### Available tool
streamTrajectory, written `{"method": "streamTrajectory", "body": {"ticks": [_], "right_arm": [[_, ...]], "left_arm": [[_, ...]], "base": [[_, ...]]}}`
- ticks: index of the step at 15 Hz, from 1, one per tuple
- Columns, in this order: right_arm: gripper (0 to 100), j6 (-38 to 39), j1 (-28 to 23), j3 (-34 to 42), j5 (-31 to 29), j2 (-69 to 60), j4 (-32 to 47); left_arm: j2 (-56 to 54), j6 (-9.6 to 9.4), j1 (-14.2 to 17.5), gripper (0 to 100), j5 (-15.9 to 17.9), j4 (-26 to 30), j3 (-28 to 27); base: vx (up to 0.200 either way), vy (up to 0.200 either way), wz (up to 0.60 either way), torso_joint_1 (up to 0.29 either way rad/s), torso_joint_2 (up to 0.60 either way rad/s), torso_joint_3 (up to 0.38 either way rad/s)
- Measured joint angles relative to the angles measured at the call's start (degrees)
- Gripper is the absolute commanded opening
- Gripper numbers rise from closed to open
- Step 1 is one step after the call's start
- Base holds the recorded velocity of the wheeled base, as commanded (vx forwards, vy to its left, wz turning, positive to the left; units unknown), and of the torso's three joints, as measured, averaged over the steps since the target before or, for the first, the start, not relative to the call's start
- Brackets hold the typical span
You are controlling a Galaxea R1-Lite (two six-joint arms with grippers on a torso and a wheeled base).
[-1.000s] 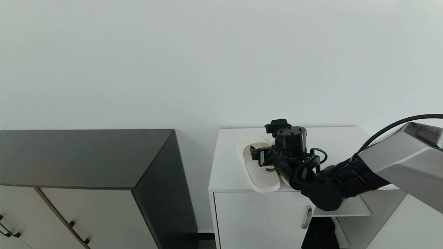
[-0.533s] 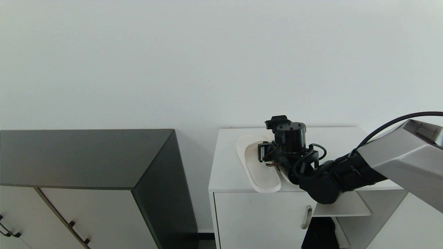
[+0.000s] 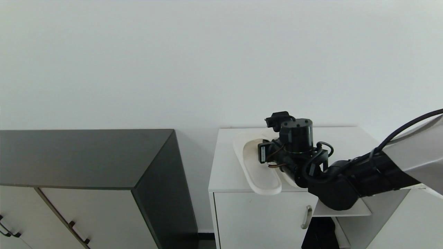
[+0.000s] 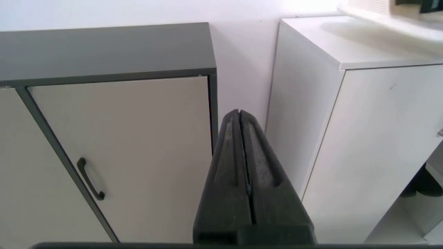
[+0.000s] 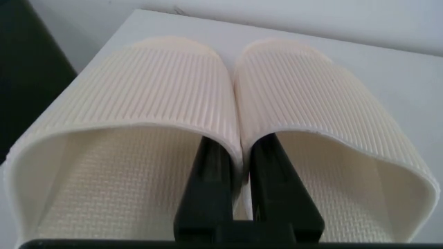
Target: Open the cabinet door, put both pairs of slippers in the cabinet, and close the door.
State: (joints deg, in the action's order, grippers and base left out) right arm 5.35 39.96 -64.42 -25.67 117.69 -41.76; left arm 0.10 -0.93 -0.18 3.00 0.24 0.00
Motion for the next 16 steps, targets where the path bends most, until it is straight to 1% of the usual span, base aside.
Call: {"method": "streamTrajectory", "body": {"ticks": [4,6,7,12,16], "right_arm": [[0,0.04,3.94,7.0,-0.02,-6.74,0.09],[0,0.69,6.07,12.63,-0.33,-10.14,-1.01],[0,1.02,6.84,14.2,-0.44,-11.46,-1.72],[0,1.22,7.72,15.8,-0.46,-13.14,-1.89],[0,1.24,7.75,15.88,-0.57,-13.28,-1.89]], "left_arm": [[0.0,-0.05,0.02,0,0.04,0.0,0.0],[0.0,-0.11,0.0,0,0.06,0.0,0.0],[0.0,-0.09,0.0,0,0.06,0.0,0.0],[0.0,-0.13,0.0,0,0.06,-0.02,0.0],[0.0,-0.13,0.0,0,0.09,-0.02,0.0]], "base": [[0.0,0.0,0.0,0.0,0.0,0.0],[0.0,0.0,0.0,0.0,0.0,0.0],[0.0,0.0,0.0,0.0,0.0,0.0],[0.0,0.0,0.0,0.0,0.0,0.0],[-0.2,0.0,0.0,0.006,0.0,0.001]]}}
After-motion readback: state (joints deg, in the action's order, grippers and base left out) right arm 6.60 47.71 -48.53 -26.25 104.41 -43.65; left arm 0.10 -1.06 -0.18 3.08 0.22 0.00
